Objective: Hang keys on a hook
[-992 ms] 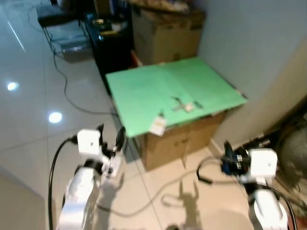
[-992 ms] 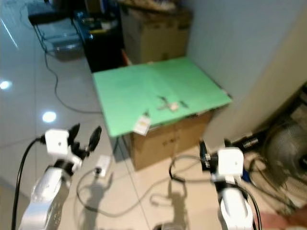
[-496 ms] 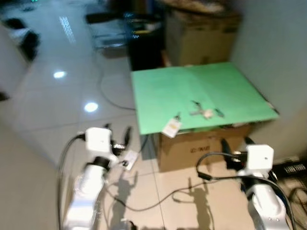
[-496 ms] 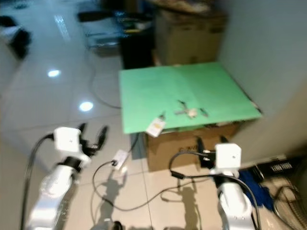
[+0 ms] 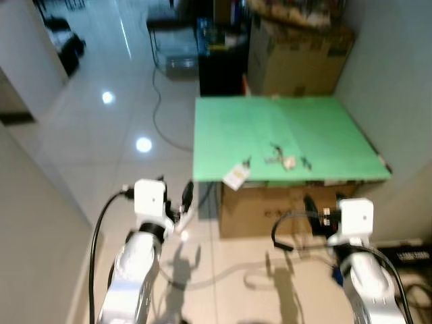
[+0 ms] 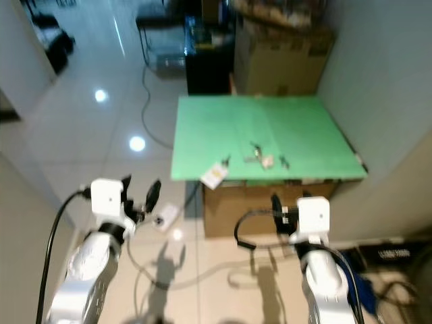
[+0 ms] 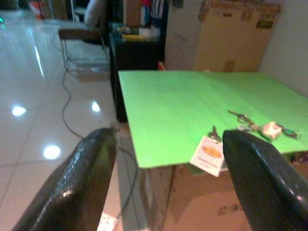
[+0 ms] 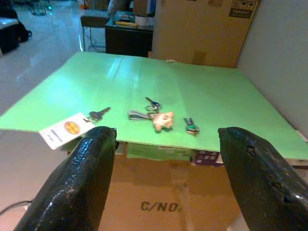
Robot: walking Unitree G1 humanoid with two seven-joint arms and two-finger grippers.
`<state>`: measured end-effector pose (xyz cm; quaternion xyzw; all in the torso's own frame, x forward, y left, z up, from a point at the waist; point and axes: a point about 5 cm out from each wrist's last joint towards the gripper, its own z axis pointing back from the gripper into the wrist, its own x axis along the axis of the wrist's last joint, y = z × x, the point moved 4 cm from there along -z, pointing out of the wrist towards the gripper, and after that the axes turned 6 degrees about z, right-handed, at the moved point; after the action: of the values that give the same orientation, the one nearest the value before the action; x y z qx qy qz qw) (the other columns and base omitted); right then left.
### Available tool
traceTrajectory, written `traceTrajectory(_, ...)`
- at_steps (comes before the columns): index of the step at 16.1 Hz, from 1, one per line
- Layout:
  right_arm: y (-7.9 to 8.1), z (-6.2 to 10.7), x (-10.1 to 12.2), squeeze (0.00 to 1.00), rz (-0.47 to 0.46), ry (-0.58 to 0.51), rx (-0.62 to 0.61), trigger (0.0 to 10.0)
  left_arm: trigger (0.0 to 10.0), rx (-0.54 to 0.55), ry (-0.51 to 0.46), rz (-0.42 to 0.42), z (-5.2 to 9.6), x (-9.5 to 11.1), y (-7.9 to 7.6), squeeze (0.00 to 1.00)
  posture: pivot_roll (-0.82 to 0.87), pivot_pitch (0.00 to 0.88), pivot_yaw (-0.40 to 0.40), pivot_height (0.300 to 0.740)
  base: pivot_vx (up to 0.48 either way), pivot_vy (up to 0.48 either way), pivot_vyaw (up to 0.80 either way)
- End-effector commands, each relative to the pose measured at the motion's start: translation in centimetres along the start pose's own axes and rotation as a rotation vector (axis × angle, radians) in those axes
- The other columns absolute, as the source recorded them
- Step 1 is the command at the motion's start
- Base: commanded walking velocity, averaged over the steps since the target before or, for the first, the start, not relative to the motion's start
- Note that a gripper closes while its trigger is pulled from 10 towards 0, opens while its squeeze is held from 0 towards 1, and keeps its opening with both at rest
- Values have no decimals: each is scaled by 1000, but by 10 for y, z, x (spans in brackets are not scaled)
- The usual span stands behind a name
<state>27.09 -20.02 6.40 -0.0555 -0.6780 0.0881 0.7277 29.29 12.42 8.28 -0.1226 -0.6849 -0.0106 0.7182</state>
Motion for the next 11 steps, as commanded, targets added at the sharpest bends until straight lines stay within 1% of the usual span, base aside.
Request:
traceTrajectory(1, 0, -2, -1, 0, 1, 15, -7, 10000, 10000, 25, 3, -1, 1, 1, 6, 0, -205, 76, -14, 740, 274, -390, 400)
traceTrajectory(3, 2, -3, 0, 0, -5, 4, -2, 10000, 10000, 29, 7, 6, -2, 1, 5, 0, -206, 76, -12, 740, 322, -352, 0)
traceTrajectory(4, 4, -3, 3, 0, -3, -11, 9, 10000, 10000, 32, 7, 3, -2, 1, 5, 0, -207, 77, -10, 740, 364, -307, 694)
traceTrajectory(6, 5, -2, 4, 0, -6, -12, 13, 10000, 10000, 44, 22, -21, -2, -2, 9, 0, -208, 82, -9, 740, 0, 0, 566)
traceTrajectory(7, 5, -2, 4, 0, -8, -12, 16, 10000, 10000, -19, -6, 29, -2, 2, 5, 0, -209, 84, -9, 740, 0, 0, 488)
traceTrajectory(8, 6, -2, 4, 0, -7, -12, 18, 10000, 10000, -39, -25, 34, -1, 6, 3, 0, -209, 84, -9, 740, 0, 0, 488)
traceTrajectory(10, 6, -2, 2, 12, -14, -9, 27, 10000, 10000, -21, -24, -6, -7, 9, 6, 0, -207, 84, -8, 740, 0, 0, 425)
traceTrajectory(11, 6, -2, 2, 27, -14, -7, 25, 10000, 10000, -22, -29, -25, -8, 10, 5, 0, -206, 83, -7, 740, 0, 0, 0)
